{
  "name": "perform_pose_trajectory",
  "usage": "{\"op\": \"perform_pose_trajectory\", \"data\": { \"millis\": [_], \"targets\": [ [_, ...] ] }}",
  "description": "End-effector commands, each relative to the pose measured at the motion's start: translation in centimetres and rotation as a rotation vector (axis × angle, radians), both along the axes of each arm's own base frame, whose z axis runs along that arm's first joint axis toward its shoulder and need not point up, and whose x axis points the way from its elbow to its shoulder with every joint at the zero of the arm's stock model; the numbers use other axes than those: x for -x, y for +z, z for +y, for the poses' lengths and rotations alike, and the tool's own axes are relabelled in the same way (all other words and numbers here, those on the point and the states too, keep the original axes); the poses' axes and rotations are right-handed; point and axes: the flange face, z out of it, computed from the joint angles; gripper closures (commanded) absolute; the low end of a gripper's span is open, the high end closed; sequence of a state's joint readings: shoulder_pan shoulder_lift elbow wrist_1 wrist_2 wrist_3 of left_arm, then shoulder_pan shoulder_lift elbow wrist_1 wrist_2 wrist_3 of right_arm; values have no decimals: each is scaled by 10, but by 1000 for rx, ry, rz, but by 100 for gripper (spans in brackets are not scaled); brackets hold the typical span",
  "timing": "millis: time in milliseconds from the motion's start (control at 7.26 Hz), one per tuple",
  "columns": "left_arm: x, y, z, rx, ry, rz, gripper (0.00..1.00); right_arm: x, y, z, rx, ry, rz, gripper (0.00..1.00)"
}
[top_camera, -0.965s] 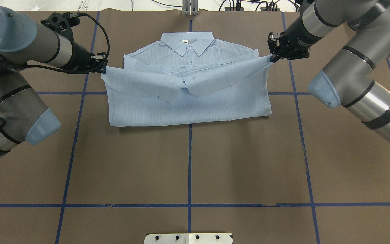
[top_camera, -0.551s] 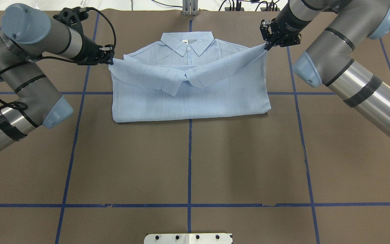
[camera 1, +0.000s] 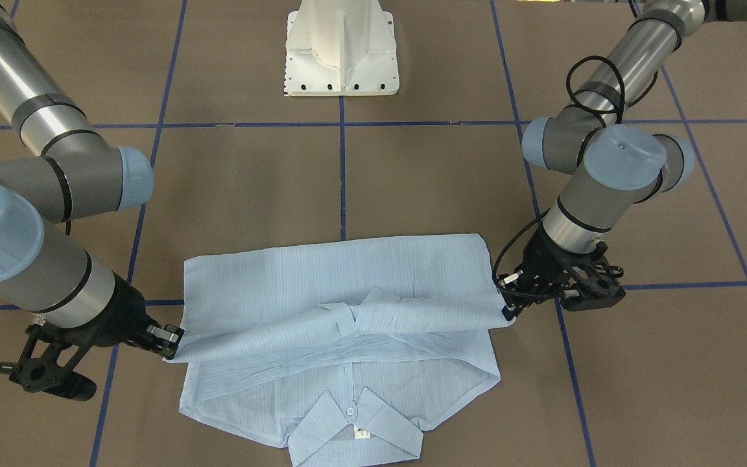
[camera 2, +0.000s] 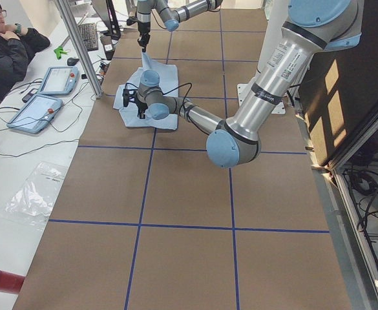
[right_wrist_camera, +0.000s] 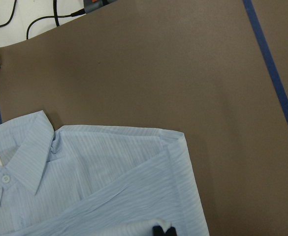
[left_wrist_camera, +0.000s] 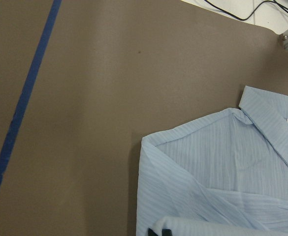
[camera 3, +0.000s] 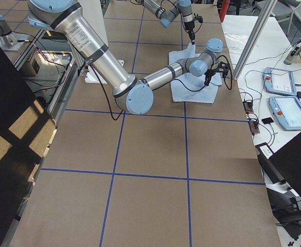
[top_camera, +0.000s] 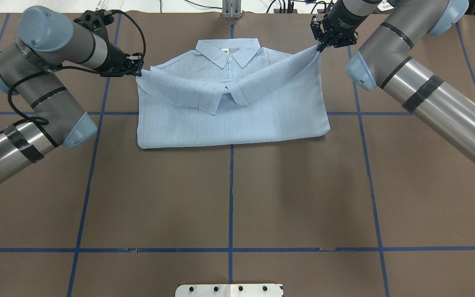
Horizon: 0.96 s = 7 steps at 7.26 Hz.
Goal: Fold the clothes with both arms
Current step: 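Lay the hem down at the collar with both grippers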
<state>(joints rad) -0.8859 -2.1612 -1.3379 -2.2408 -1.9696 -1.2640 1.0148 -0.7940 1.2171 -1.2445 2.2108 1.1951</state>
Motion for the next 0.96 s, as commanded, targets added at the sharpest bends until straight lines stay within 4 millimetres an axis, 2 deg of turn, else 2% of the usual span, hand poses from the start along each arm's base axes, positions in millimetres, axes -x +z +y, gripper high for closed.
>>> {"op": "perform_pose_trajectory", "data": {
  "millis": [0, 413, 689, 827],
  "targets": [
    [-7, 4, -15, 3, -5, -4, 100, 2, 5, -9, 10, -1, 11, 100],
    [-2, 17, -26, 2, -18, -3, 100, -2, 17, -16, 19, -1, 26, 100],
    [-2, 21, -27, -1, -20, 0, 100, -2, 11, -17, 12, -1, 22, 100],
    [-3, 15, -29, -8, -20, 5, 100, -1, 5, -18, 7, -1, 19, 100]
  ]
}}
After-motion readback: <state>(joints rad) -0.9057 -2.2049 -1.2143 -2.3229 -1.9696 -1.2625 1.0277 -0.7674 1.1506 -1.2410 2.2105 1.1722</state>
